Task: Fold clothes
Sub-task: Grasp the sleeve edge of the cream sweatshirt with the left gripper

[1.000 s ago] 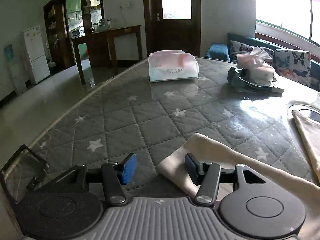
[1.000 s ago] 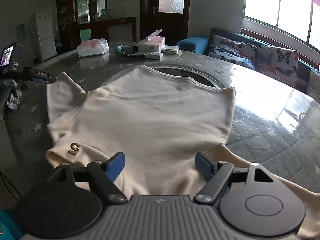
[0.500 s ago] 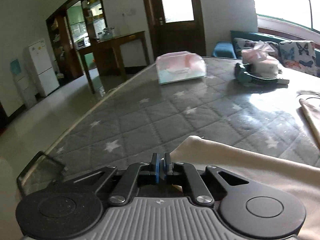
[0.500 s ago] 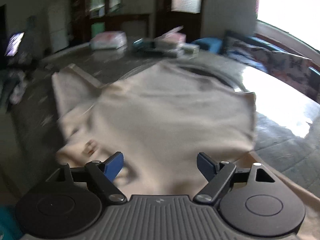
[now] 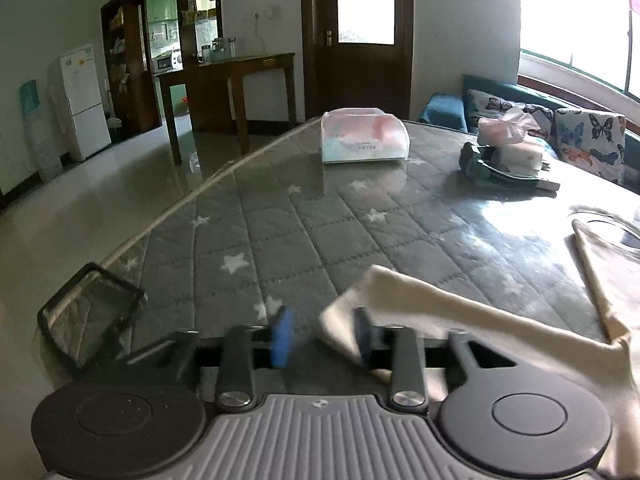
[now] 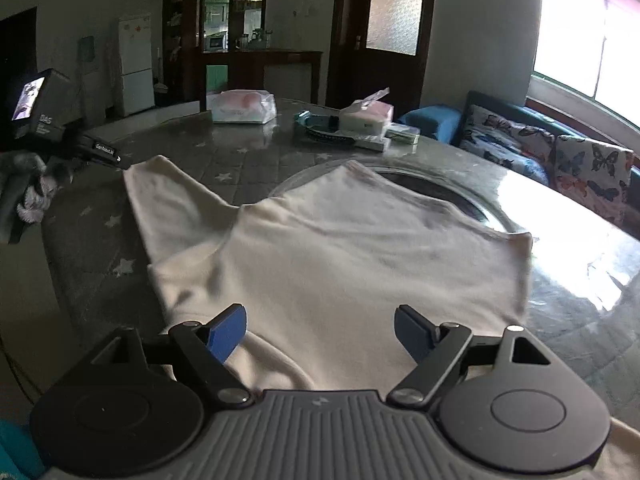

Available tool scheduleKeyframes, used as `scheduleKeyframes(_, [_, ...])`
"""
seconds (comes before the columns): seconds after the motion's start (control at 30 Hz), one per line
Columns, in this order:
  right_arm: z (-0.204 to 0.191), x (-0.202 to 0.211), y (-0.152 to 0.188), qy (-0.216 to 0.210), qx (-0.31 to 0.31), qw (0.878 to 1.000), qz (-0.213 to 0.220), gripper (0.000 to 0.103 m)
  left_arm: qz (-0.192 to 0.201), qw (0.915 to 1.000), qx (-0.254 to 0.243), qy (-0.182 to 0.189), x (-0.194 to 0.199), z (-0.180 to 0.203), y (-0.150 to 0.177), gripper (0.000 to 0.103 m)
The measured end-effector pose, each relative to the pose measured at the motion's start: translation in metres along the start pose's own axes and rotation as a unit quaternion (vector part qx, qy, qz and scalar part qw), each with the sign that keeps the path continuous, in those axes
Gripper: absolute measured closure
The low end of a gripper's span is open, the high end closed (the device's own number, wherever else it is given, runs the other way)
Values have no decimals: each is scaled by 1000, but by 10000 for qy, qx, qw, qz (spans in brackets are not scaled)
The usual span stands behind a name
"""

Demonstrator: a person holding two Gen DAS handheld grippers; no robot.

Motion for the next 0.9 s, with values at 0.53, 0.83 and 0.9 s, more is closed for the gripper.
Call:
scheduleKeyframes(0.53, [-27, 3, 7, -235, 243, 9994, 10, 18, -64, 9982, 478, 346, 16, 11, 27, 43])
scheduleKeyframes(0.83, [-11, -5, 17, 11, -19, 9999, -155, 14, -62, 9954, 911, 272, 0, 0, 20, 53])
scheduleKeyframes(0.9, [-10, -6, 20, -17, -82, 9998, -196, 11, -31, 9955, 919, 215, -3, -1, 19, 56])
Point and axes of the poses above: each gripper's, at about its wrist camera, not at the fingertips, and x roughly against the way its jaws point, z to its right, y to its underside, the point moved 9 cm from there along -x, roughly the way its jaws point, and after that the axes turned 12 degrees about y, right-handed, at the moved point
